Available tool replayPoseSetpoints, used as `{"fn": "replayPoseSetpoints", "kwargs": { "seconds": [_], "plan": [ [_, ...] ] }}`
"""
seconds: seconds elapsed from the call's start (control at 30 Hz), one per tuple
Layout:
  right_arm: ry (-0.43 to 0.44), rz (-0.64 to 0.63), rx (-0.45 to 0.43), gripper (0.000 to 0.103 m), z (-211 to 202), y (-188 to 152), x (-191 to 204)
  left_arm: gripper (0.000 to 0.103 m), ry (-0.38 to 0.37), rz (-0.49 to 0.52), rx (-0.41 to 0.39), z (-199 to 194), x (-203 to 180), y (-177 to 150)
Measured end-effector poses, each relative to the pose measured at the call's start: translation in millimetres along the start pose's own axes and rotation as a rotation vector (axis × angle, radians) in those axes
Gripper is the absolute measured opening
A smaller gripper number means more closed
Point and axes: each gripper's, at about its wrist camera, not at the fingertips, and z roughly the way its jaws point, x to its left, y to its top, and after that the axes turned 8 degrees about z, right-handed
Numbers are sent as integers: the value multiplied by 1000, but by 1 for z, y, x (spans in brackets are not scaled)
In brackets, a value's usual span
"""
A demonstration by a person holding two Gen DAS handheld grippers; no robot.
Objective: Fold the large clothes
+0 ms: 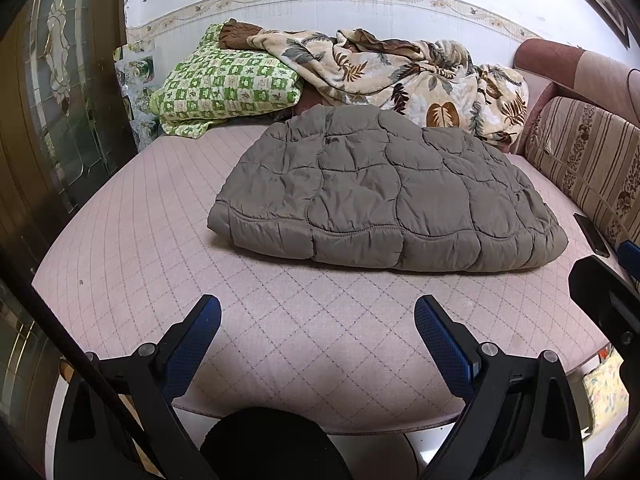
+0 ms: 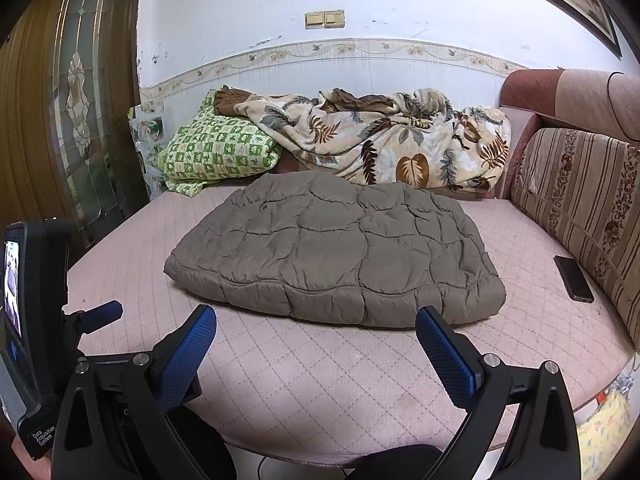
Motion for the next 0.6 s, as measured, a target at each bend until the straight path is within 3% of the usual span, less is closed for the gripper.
{"fn": "replayPoseSetpoints", "kwargs": {
  "seconds": [0.33,0.47,0.6],
  "plan": [
    [-12,5,5,102,-1,-1,-2,97,-15,15,-1,0,3,2],
    [-16,6,10,102,0,0,-2,97,15,38,24,4,4,4],
    [-19,10,8,102,0,-1,-3,97,3,28,-10,-3,7,4]
  ]
}}
